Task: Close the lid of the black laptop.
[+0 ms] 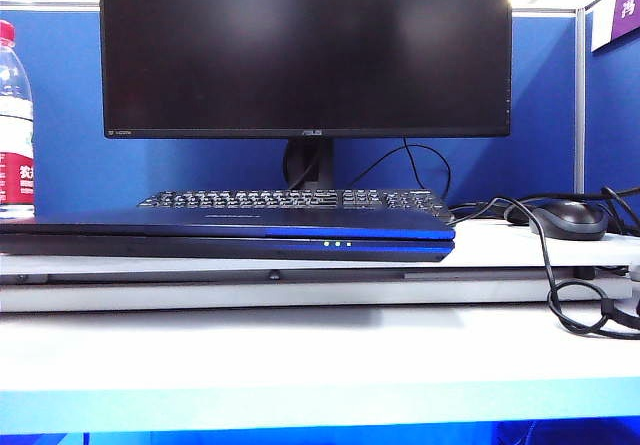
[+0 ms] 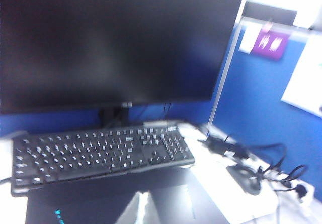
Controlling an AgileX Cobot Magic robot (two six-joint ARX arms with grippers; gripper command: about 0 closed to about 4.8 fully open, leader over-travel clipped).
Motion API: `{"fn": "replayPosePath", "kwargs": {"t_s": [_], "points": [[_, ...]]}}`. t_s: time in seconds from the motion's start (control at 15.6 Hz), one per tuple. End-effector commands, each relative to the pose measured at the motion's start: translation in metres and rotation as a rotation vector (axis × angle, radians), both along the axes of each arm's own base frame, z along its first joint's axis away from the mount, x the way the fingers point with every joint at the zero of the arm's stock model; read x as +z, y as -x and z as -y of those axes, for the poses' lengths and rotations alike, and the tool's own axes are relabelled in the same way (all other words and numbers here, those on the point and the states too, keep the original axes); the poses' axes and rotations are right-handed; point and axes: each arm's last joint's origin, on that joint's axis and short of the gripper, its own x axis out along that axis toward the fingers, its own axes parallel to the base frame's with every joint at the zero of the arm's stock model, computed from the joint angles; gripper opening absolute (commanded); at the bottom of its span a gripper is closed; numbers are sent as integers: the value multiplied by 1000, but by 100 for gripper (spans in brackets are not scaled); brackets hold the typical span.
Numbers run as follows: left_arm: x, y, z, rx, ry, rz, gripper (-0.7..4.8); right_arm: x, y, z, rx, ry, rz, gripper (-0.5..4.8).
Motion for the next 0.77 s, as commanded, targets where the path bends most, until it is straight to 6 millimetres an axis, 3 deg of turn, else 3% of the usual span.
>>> {"fn": "replayPosePath", "kwargs": {"t_s": [0.06, 0.38, 0.58, 0.77], "points": [[-8, 31, -18, -2, 31, 6, -4, 12, 30, 13, -22, -71, 58, -5], [-30, 68, -39, 17, 69, -36, -4, -19, 77, 38, -178, -243, 145, -5], [-40, 63, -36, 4, 35, -103, -4, -43, 107, 55, -279, -351, 213, -5], [-51, 52, -30, 6, 23, -114, -4, -65, 122, 63, -325, -369, 211, -5]]}}
